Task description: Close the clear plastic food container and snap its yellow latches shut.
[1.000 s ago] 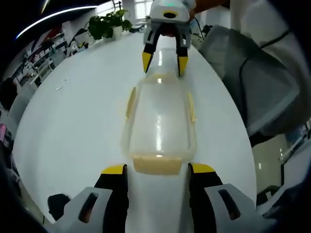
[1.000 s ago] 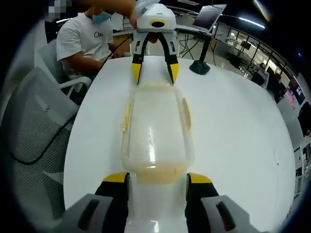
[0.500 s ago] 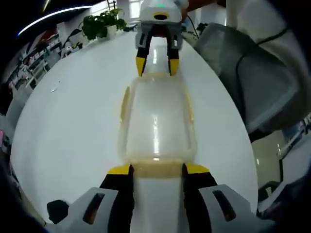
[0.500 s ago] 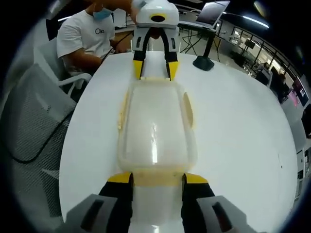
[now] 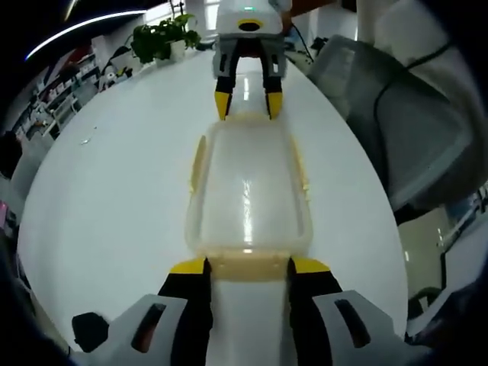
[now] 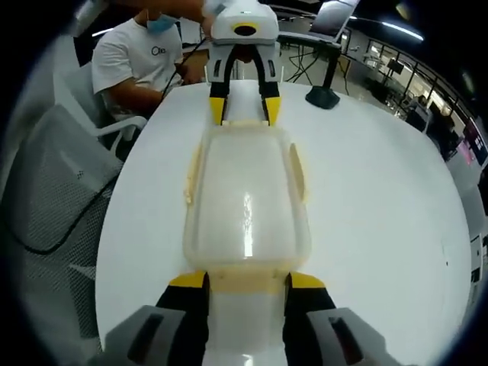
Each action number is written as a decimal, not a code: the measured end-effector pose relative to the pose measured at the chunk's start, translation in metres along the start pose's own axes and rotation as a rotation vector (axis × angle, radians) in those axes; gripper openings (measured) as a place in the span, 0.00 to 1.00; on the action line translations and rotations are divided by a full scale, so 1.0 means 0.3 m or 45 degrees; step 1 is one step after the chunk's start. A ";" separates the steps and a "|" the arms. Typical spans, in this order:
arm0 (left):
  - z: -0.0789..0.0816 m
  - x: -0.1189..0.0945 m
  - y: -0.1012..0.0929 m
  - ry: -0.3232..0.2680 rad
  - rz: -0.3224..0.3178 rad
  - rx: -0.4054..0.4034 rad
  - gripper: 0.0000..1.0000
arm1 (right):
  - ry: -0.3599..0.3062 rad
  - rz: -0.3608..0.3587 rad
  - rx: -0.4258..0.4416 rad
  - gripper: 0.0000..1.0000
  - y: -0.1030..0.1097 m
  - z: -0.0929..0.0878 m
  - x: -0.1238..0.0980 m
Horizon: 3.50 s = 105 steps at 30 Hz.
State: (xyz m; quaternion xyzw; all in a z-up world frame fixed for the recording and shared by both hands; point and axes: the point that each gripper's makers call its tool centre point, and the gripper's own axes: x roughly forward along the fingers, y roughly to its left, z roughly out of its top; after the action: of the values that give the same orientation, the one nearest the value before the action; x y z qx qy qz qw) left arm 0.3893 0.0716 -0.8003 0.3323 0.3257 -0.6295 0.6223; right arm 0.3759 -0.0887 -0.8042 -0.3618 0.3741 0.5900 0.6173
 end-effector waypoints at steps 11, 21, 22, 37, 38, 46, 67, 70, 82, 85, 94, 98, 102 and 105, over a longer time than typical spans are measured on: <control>0.092 -0.138 -0.015 0.016 0.073 0.010 0.36 | -0.105 -0.014 -0.026 0.35 0.002 0.066 -0.140; 0.195 -0.191 -0.060 0.021 0.051 -0.031 0.36 | -0.114 0.059 -0.035 0.35 0.031 0.063 -0.250; 0.204 -0.195 -0.064 0.016 0.046 -0.038 0.36 | -0.113 0.061 -0.051 0.35 0.036 0.060 -0.266; 0.376 -0.168 -0.070 0.002 0.047 -0.045 0.36 | -0.132 0.079 -0.027 0.35 0.039 -0.040 -0.404; 0.385 -0.161 -0.071 0.003 0.046 -0.045 0.36 | -0.131 0.078 -0.026 0.35 0.040 -0.049 -0.409; 0.459 -0.116 -0.068 0.002 0.048 -0.039 0.36 | -0.122 0.063 -0.024 0.35 0.038 -0.120 -0.467; 0.662 0.045 -0.076 0.042 0.039 -0.020 0.36 | -0.106 0.058 -0.006 0.35 0.049 -0.358 -0.575; 0.703 0.076 -0.076 0.044 0.037 -0.016 0.36 | -0.100 0.057 -0.001 0.35 0.047 -0.403 -0.595; 0.794 0.160 -0.061 0.073 0.040 0.004 0.36 | -0.098 0.048 0.012 0.35 0.039 -0.517 -0.634; 0.810 0.187 -0.064 0.082 0.037 0.001 0.36 | -0.097 0.052 0.010 0.35 0.037 -0.542 -0.638; 0.824 0.244 -0.061 0.107 0.022 0.005 0.36 | -0.087 0.070 0.021 0.35 0.041 -0.605 -0.624; 0.818 0.262 -0.051 0.128 0.031 0.014 0.36 | -0.092 0.059 0.018 0.36 0.026 -0.613 -0.614; 0.804 0.270 -0.047 0.150 0.029 0.018 0.36 | -0.079 0.067 0.013 0.36 0.020 -0.614 -0.596; 0.793 0.271 -0.046 0.161 0.028 0.019 0.36 | -0.081 0.071 0.012 0.36 0.021 -0.611 -0.587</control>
State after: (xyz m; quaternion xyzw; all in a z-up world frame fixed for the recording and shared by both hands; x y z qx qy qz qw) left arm 0.3720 -0.1701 -0.7323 0.3796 0.3561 -0.6027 0.6048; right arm 0.3591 -0.3318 -0.7318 -0.3294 0.3670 0.6163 0.6139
